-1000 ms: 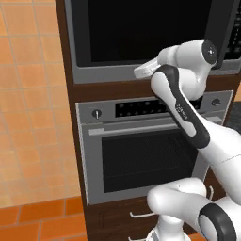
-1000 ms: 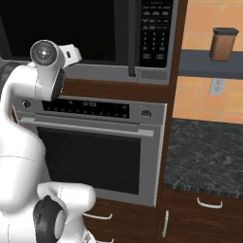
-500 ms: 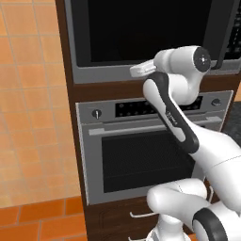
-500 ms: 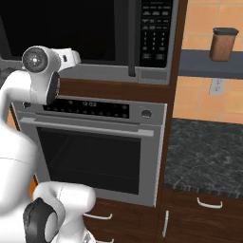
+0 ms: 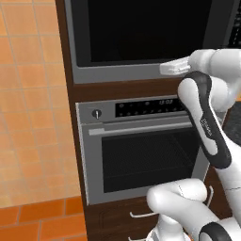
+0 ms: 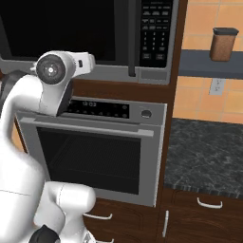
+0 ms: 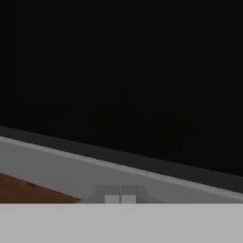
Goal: Open the microwave, place the bowl with waffle inside the microwave, then close the microwave door and turn it on.
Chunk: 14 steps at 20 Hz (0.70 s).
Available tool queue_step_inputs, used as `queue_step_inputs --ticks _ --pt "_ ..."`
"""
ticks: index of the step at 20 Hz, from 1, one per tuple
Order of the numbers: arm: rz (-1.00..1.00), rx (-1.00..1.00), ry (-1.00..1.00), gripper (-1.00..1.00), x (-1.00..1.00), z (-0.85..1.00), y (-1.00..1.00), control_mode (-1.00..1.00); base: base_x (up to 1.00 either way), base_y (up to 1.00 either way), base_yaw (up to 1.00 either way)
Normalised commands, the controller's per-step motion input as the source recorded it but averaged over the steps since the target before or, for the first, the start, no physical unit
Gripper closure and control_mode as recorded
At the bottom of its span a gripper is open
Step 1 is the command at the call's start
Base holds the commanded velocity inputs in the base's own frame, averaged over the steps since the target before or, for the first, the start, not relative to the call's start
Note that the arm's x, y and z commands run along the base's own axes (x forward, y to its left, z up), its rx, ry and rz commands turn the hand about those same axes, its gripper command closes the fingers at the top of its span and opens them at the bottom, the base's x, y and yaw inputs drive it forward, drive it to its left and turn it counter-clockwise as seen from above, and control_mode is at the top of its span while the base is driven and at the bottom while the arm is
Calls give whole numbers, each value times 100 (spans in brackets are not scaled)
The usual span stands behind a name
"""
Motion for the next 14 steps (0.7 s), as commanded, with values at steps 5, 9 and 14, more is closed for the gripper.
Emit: queue_step_inputs --ticks 5,9,14 --pt "-5 36 -3 100 -100 54 -95 -100 0 0 0" --pt "-16 48 16 100 -72 38 -92 -100 0 0 0" --pt "0 53 23 100 -2 15 -77 -100 0 0 0"
